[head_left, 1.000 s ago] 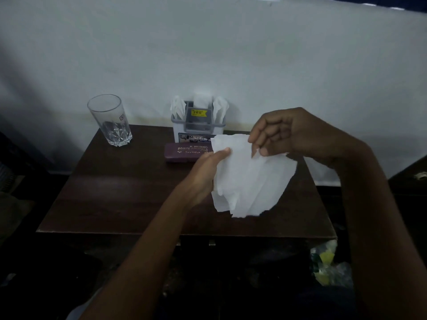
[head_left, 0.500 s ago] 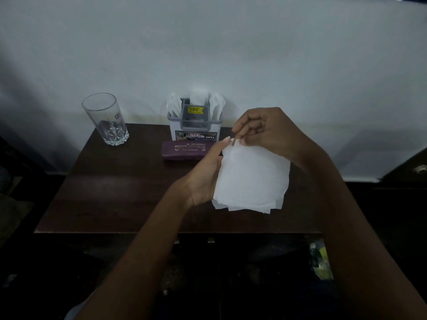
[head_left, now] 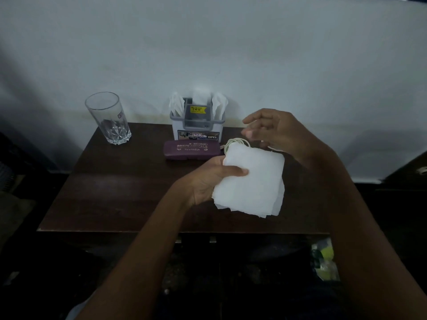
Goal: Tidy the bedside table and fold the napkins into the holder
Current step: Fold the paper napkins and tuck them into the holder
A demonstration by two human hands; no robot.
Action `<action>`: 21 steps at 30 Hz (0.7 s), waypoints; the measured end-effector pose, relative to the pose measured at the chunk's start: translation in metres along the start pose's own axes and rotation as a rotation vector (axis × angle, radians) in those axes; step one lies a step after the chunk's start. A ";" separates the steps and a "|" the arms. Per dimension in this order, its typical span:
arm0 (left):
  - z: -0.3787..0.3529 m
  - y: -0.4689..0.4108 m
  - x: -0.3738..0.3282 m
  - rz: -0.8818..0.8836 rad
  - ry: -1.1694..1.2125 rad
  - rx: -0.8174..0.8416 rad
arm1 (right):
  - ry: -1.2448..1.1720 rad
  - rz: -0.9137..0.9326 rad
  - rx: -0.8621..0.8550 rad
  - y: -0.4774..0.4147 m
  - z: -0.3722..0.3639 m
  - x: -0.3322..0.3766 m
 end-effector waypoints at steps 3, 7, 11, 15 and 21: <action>0.000 -0.001 0.000 -0.039 -0.038 0.008 | 0.051 -0.172 0.106 0.004 0.013 -0.012; -0.002 -0.003 0.003 -0.066 -0.086 0.036 | 0.028 -0.231 0.331 0.004 0.011 -0.020; -0.002 -0.005 0.004 -0.079 -0.108 0.038 | 0.044 -0.182 0.393 -0.001 0.000 -0.022; 0.006 -0.011 0.003 -0.105 0.020 -0.191 | -0.078 -0.135 0.165 -0.005 0.006 -0.024; 0.012 -0.015 0.004 -0.198 0.068 -0.361 | -0.252 -0.156 -0.206 -0.015 0.001 -0.030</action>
Point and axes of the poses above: each hand's wrist, its own y-axis away from the middle knuckle, its own z-axis out of the back of the hand, x = y × z, the point moved 1 cm from there along -y, towards the middle knuckle, and after that the axes turned 7 degrees about -z, right-handed, at the moved point
